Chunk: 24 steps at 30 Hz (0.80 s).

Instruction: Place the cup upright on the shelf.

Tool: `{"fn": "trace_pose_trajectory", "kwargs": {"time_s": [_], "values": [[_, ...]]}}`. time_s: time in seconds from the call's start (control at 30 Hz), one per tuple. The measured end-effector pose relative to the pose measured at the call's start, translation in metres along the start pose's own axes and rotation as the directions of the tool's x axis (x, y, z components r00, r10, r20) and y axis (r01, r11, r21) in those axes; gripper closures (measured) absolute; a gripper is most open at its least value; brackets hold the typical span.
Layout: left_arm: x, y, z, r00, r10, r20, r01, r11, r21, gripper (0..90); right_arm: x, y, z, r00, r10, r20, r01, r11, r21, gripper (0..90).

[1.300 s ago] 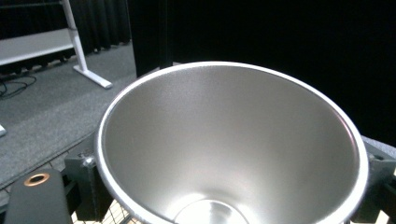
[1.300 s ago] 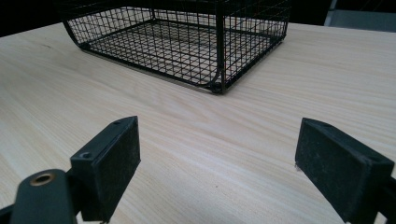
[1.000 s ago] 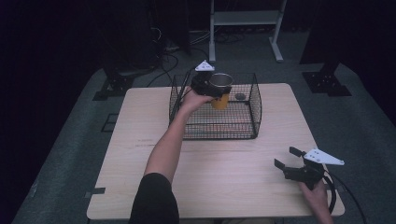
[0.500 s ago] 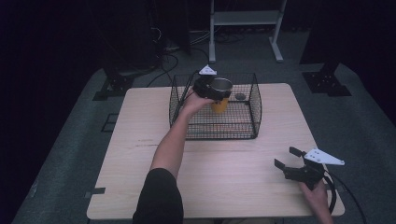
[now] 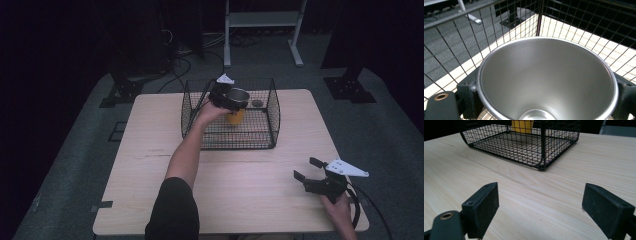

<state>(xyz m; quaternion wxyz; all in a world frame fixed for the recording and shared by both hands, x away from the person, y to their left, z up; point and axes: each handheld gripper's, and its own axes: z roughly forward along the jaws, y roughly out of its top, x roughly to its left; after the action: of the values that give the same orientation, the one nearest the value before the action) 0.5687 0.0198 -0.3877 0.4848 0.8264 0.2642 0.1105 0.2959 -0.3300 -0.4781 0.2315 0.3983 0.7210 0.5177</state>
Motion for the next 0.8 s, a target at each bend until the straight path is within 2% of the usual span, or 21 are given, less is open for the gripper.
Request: {"fn": "trace_pose_trajectory", "kwargs": {"time_s": [0.17,0.3,0.6,0.67,0.8], "values": [[0.001,-0.003,0.005,1.0,-0.007,0.006,0.007,0.9997,0.025,10.2,0.0,0.0,0.0,1.0,0.002,0.0,-0.002,1.0,-0.001,13.0],[0.0,-0.005,0.007,0.9999,0.011,0.006,-0.011,0.9987,0.049,9.8,0.0,0.0,0.0,1.0,0.003,0.0,-0.003,1.0,-0.003,13.0],[0.001,-0.01,0.009,0.9999,0.016,0.003,-0.016,0.9966,0.08,9.0,0.0,0.0,0.0,1.0,0.003,0.0,-0.003,1.0,-0.003,13.0],[0.001,-0.012,0.009,0.9995,0.027,-0.015,-0.026,0.9967,0.077,8.9,0.0,0.0,0.0,1.0,0.004,0.0,-0.004,1.0,-0.004,13.0],[0.001,-0.013,0.009,0.9996,0.025,-0.011,-0.024,0.9965,0.079,8.9,0.0,0.0,0.0,1.0,0.004,0.0,-0.004,1.0,-0.004,13.0]]}}
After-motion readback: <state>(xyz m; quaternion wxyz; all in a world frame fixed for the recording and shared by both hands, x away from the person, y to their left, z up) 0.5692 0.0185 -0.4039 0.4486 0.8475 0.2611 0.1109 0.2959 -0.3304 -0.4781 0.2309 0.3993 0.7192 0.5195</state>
